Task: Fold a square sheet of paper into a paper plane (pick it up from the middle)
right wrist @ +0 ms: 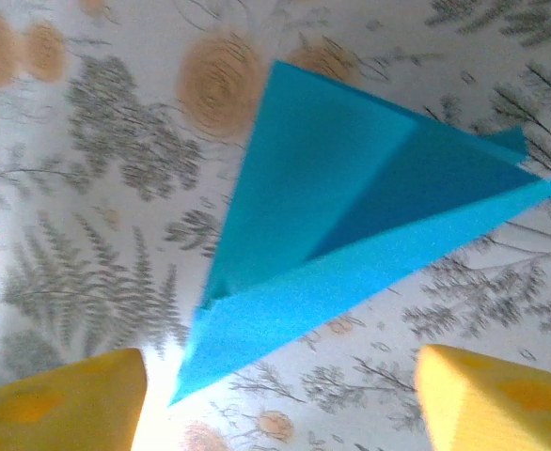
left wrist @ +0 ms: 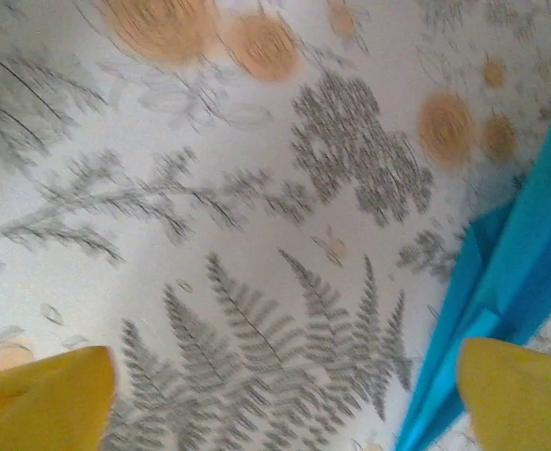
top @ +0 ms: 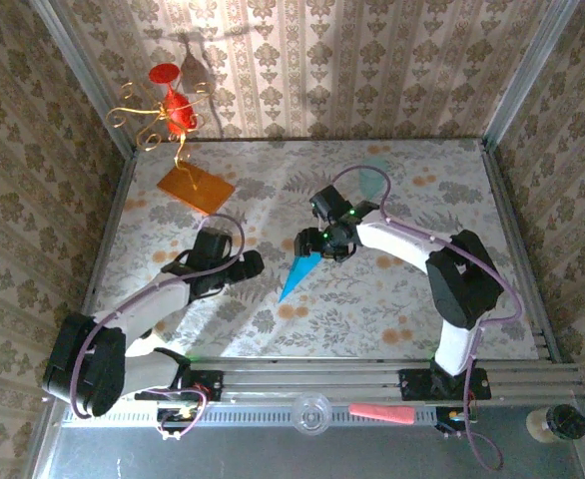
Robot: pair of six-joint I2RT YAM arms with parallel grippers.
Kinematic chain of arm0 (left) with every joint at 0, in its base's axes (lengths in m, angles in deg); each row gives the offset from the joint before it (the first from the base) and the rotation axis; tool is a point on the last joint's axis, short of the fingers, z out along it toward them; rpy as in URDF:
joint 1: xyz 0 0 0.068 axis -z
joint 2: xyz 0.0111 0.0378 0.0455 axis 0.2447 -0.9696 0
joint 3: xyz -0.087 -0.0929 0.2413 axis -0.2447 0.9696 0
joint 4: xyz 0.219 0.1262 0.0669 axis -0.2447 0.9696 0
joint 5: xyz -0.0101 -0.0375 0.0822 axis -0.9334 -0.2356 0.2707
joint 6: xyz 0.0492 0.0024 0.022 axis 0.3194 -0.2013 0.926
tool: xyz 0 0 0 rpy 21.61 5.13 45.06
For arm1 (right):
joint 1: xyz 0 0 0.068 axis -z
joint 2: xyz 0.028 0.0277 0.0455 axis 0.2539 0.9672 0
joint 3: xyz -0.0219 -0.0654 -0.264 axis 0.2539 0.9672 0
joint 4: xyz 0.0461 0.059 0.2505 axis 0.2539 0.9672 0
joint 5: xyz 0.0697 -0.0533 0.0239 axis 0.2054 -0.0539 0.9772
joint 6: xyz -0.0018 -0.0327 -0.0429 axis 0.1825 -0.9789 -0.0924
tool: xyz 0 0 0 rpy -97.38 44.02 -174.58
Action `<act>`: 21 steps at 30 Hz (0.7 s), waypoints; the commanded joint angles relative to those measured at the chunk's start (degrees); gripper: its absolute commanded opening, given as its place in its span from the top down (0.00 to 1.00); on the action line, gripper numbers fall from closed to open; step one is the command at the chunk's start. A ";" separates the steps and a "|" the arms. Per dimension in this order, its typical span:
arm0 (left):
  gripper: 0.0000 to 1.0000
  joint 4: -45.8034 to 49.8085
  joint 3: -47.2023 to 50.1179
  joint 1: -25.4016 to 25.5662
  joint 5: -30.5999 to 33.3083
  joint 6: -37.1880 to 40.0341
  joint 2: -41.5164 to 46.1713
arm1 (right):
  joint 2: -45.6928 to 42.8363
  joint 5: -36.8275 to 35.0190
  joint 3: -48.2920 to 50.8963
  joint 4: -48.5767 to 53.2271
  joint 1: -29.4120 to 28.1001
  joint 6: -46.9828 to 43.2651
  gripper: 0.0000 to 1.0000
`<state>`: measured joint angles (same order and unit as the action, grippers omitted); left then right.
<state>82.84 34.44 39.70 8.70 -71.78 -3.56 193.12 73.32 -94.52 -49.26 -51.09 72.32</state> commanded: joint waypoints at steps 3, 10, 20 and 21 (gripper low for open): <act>0.00 -4.24 3.45 -3.54 2.17 0.90 2.28 | 2.41 -12.34 -3.15 6.32 -4.57 6.65 0.17; 0.00 -3.99 5.61 -4.82 2.32 2.97 5.28 | 6.17 -11.62 -5.66 5.11 -5.54 11.51 0.16; 0.00 -3.60 4.72 -5.11 0.56 4.55 3.87 | 7.48 -10.94 -5.57 4.98 -5.54 14.77 0.32; 0.00 -3.73 4.61 -5.10 0.37 4.59 3.50 | 6.89 -11.33 -5.04 4.87 -5.46 15.08 0.34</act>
<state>79.47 39.60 35.00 9.80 -68.88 0.79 201.10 64.14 -100.51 -45.41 -56.70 85.00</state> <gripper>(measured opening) 0.999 0.670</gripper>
